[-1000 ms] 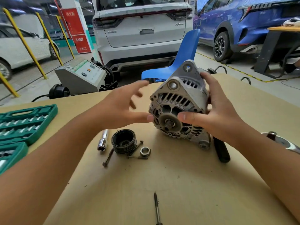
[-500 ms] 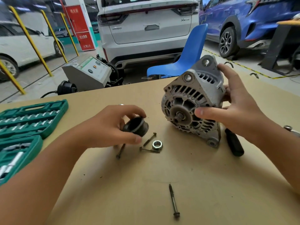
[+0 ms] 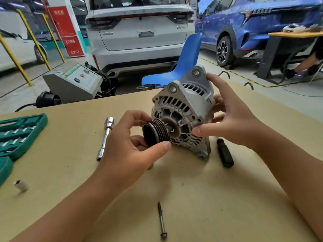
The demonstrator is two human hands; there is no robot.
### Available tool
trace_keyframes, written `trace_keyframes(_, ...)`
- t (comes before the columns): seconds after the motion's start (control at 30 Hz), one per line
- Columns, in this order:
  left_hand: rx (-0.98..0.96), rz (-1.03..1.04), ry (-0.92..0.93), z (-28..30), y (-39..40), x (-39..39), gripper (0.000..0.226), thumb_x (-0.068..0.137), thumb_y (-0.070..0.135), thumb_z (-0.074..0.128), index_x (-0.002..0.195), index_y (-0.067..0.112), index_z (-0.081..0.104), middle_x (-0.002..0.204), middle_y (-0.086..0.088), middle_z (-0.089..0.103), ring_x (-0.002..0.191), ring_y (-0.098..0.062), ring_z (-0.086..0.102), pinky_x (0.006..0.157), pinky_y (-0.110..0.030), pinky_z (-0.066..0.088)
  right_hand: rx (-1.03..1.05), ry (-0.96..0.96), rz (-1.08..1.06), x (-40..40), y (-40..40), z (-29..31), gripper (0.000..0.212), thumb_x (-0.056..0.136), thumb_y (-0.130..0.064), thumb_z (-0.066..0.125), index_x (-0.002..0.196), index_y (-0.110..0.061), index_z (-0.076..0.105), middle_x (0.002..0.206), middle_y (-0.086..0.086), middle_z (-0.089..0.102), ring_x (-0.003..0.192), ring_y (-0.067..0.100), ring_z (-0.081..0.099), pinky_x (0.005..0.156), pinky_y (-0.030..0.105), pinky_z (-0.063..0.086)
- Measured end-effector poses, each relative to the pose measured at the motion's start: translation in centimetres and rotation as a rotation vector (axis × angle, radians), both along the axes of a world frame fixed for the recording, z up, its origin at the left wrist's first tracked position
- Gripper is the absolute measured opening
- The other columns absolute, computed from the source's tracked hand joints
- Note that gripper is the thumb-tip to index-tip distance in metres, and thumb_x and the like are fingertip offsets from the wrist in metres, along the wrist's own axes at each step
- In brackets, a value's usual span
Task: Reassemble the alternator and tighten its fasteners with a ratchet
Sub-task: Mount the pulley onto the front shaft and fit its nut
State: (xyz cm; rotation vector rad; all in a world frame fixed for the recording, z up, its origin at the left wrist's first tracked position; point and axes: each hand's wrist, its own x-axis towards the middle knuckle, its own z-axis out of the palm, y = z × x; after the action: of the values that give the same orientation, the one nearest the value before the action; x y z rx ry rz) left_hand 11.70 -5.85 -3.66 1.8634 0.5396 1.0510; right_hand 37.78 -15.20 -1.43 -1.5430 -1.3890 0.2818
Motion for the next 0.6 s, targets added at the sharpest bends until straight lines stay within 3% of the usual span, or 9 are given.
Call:
trace_keyframes(0.1, 0.063, 0.103, 0.077, -0.3, -0.6, 0.2, 0.058, 0.059, 0.042, 0.092, 0.105, 0.043, 0.056, 0.096, -0.007, 0.070, 0.058, -0.022, 0.072, 0.047, -0.047, 0.060, -0.001, -0.030, -0.031, -0.4, -0.1, 0.2, 0.126, 0.042, -0.050, 0.094, 0.145, -0.067, 0.023, 0.108, -0.007, 0.064, 0.093, 0.017, 0.067, 0.075, 0.041, 0.061)
trace_keyframes(0.2, 0.127, 0.203, 0.139, -0.3, -0.7, 0.4, 0.059, 0.059, 0.043, 0.092, 0.104, 0.044, 0.054, 0.106, 0.003, 0.066, 0.064, -0.021, 0.073, 0.053, -0.048, 0.062, -0.014, -0.048, -0.047, -0.8, -0.2, 0.5, 0.126, 0.041, -0.057, 0.093, 0.144, -0.069, 0.020, 0.112, -0.005, 0.061, 0.097, 0.018, 0.064, 0.080, 0.045, 0.059)
trace_keyframes(0.37, 0.069, 0.203, 0.115, -0.1, -1.0, 1.1, 0.054, 0.062, 0.050, 0.088, 0.103, 0.048, 0.053, 0.104, 0.018, 0.064, 0.065, -0.019, 0.073, 0.051, -0.046, 0.062, -0.017, -0.064, -0.082, -1.2, -0.4, 0.7, 0.128, 0.040, -0.062, 0.091, 0.144, -0.070, 0.016, 0.112, -0.007, 0.058, 0.098, 0.013, 0.061, 0.080, 0.040, 0.057)
trace_keyframes(0.5, -0.067, 0.188, 0.068, 0.0, -0.9, 1.3, 0.048, 0.065, 0.064, 0.081, 0.103, 0.047, 0.056, 0.103, 0.014, 0.069, 0.072, -0.022, 0.077, 0.062, -0.054, 0.063, -0.018, -0.058, -0.080, -1.4, -0.5, 0.7, 0.128, 0.040, -0.063, 0.090, 0.144, -0.071, 0.015, 0.113, -0.010, 0.057, 0.101, 0.012, 0.059, 0.082, 0.040, 0.056)
trace_keyframes(0.6, 0.000, 0.240, 0.082, 0.0, -0.9, 1.4, 0.049, 0.067, 0.069, 0.077, 0.104, 0.046, 0.055, 0.101, 0.017, 0.068, 0.072, -0.015, 0.076, 0.059, -0.040, 0.063, -0.018, -0.058, -0.081, -1.7, -0.5, 0.6, 0.128, 0.040, -0.064, 0.089, 0.144, -0.071, 0.015, 0.114, -0.013, 0.056, 0.104, 0.012, 0.057, 0.085, 0.041, 0.055)
